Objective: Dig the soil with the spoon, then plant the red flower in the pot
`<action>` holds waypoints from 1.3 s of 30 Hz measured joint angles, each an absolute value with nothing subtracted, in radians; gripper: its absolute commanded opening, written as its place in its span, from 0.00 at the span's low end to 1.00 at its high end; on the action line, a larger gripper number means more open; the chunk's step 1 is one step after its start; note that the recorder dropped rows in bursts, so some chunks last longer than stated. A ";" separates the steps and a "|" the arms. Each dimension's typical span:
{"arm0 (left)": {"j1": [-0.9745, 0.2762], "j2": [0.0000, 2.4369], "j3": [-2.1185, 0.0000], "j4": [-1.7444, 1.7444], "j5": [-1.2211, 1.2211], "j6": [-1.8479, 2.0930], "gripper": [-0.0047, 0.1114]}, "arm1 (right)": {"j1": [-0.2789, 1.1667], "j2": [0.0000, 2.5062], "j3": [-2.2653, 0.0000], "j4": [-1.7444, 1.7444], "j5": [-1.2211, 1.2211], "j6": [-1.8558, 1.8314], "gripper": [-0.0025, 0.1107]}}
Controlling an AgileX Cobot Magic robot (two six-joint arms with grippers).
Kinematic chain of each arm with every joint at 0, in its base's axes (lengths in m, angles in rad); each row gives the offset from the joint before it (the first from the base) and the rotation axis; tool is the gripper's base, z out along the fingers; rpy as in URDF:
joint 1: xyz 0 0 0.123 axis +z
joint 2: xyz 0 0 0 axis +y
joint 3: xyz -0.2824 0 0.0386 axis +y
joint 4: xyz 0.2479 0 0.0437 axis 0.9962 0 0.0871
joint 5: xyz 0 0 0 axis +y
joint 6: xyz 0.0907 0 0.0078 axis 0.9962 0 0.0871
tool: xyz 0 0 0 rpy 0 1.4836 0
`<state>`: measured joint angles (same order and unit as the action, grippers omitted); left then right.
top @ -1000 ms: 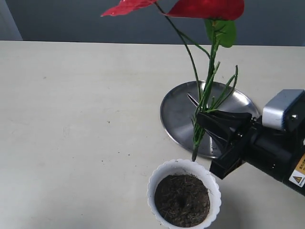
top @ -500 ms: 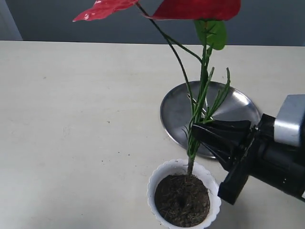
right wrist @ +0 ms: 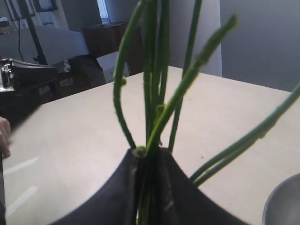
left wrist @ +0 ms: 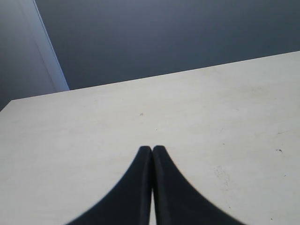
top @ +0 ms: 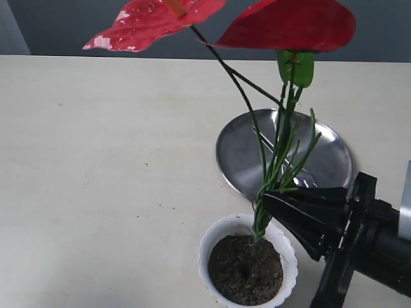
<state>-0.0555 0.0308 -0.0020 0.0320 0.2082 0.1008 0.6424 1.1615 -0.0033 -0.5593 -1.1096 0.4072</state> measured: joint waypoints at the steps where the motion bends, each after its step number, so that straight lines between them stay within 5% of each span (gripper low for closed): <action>1: -0.055 0.031 -0.002 0.032 0.208 0.101 0.04 | 0.642 1.167 -0.003 -0.564 -1.110 0.405 0.02; 29: -0.055 0.031 -0.002 0.032 0.208 0.101 0.04 | 0.642 1.473 -0.005 -0.575 -1.216 0.219 0.02; 39: -0.055 0.031 -0.002 0.032 0.208 0.101 0.04 | 0.816 1.522 -0.052 -0.397 -1.215 0.178 0.02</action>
